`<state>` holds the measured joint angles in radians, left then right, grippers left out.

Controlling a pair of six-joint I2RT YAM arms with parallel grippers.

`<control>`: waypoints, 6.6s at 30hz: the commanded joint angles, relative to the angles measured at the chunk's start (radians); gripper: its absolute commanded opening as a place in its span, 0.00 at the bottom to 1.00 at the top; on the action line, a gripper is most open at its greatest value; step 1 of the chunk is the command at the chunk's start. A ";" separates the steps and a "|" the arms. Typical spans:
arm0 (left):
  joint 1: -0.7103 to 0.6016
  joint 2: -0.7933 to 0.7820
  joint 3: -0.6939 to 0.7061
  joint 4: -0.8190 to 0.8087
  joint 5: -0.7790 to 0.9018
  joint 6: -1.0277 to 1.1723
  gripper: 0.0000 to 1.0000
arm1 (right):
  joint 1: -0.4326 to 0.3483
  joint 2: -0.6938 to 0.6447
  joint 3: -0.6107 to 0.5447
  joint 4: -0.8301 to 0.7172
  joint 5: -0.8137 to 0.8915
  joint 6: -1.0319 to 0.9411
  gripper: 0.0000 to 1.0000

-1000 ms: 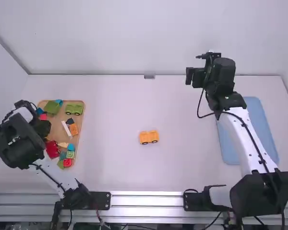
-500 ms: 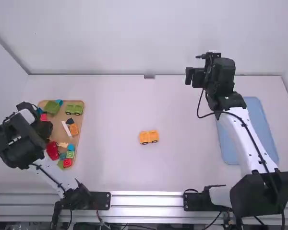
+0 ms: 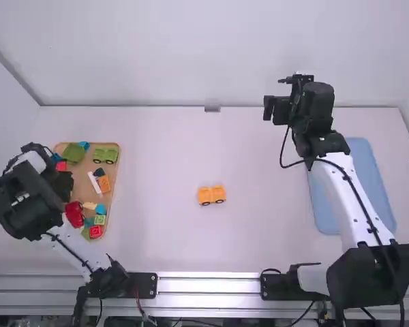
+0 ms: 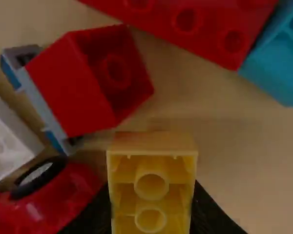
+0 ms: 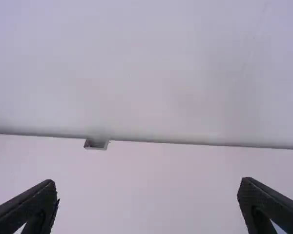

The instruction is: Assemble lego blocks to make yellow taxi

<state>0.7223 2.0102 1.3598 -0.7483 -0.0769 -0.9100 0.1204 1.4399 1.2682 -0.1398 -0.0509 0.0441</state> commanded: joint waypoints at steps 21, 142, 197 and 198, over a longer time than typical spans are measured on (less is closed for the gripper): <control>-0.211 -0.645 -0.368 0.390 0.417 0.500 0.02 | 0.072 0.022 -0.008 0.052 -0.084 0.004 0.98; -0.840 -0.376 -0.483 1.200 0.816 0.773 0.99 | 0.341 0.392 0.001 -0.643 0.052 -0.778 0.09; -0.855 -0.375 -0.484 0.583 1.113 1.908 0.99 | 0.017 0.157 -0.224 -0.415 -0.455 -1.040 0.98; -0.857 -0.375 -0.484 0.571 1.113 1.923 0.99 | 0.017 0.157 -0.249 -0.386 -0.455 -1.039 0.98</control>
<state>-0.1242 1.6306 0.8539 -0.1699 0.9890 0.8467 0.1371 1.5913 1.0477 -0.5255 -0.4698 -0.9951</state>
